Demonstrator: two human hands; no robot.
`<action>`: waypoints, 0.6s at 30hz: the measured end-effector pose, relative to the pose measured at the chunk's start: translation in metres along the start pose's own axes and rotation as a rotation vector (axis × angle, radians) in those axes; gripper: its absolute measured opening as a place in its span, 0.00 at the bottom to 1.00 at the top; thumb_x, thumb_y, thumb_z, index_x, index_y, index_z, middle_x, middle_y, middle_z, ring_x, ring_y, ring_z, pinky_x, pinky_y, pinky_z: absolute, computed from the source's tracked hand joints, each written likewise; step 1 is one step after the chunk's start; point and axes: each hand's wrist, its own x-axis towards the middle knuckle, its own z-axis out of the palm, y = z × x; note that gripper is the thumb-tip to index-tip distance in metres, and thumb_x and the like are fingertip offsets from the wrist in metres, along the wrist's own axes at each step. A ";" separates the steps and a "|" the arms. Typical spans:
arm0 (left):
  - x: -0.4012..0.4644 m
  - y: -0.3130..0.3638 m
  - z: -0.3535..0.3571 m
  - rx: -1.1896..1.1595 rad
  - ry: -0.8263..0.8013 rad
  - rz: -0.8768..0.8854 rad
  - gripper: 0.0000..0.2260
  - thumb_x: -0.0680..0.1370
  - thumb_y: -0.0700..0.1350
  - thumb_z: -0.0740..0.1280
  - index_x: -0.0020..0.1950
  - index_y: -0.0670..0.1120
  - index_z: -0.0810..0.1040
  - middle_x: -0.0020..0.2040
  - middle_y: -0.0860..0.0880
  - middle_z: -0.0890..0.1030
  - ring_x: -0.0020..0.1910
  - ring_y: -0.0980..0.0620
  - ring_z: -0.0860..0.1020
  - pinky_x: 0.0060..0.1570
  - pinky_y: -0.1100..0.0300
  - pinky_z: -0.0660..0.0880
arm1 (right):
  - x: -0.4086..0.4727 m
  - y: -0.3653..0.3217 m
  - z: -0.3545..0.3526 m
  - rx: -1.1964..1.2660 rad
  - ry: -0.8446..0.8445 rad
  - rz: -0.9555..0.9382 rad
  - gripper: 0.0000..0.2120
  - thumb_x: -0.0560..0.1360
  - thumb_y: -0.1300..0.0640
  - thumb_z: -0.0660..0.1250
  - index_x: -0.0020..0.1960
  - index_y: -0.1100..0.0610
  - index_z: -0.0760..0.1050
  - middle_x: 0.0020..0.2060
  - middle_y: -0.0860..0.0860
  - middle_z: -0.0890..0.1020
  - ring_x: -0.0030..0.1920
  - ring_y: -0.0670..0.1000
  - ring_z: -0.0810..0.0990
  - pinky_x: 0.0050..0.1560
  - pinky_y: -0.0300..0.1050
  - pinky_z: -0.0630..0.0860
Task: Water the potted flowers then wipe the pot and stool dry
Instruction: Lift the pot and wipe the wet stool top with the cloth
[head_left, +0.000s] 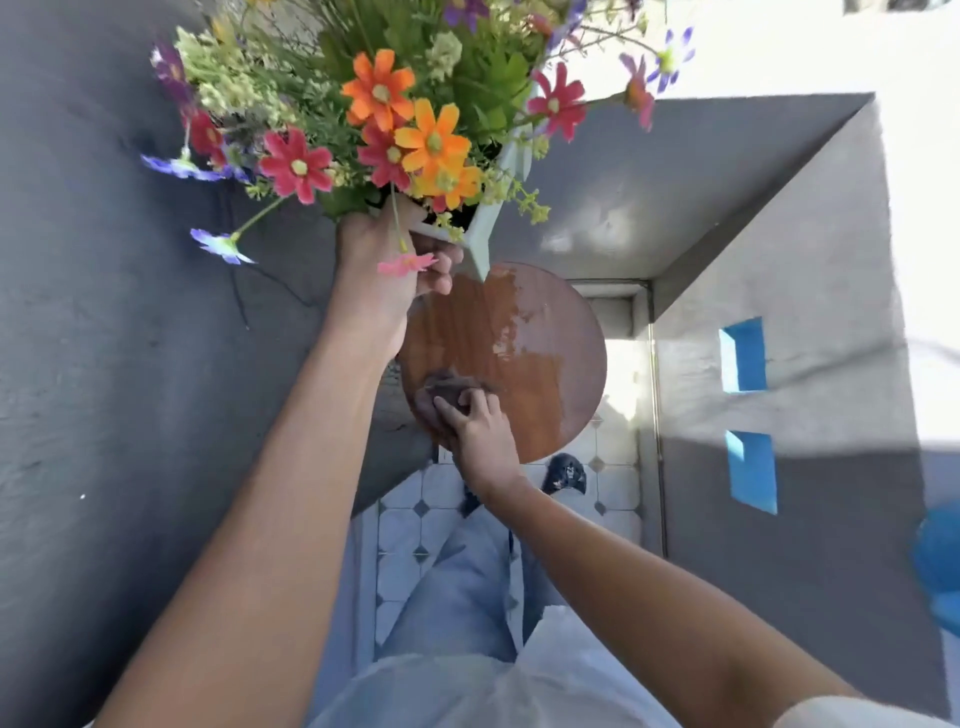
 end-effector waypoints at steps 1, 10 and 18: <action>0.001 -0.001 0.002 -0.002 0.009 -0.008 0.09 0.79 0.38 0.56 0.46 0.35 0.74 0.36 0.38 0.77 0.22 0.53 0.74 0.23 0.63 0.68 | 0.001 -0.002 0.000 0.027 -0.027 -0.057 0.24 0.73 0.61 0.70 0.68 0.51 0.76 0.54 0.58 0.75 0.54 0.60 0.73 0.47 0.54 0.77; 0.022 0.013 0.021 -0.054 0.011 -0.050 0.14 0.80 0.40 0.55 0.38 0.38 0.74 0.27 0.43 0.78 0.21 0.55 0.71 0.22 0.65 0.68 | 0.046 0.062 -0.050 -0.080 -0.075 -0.282 0.24 0.78 0.59 0.65 0.73 0.49 0.70 0.61 0.55 0.71 0.61 0.60 0.70 0.53 0.54 0.77; 0.046 0.033 0.026 -0.030 0.032 -0.012 0.13 0.79 0.38 0.54 0.37 0.38 0.73 0.32 0.40 0.76 0.21 0.55 0.72 0.23 0.64 0.69 | 0.103 0.131 -0.108 -0.061 0.062 0.117 0.26 0.70 0.58 0.71 0.67 0.47 0.75 0.63 0.57 0.73 0.61 0.62 0.73 0.58 0.56 0.77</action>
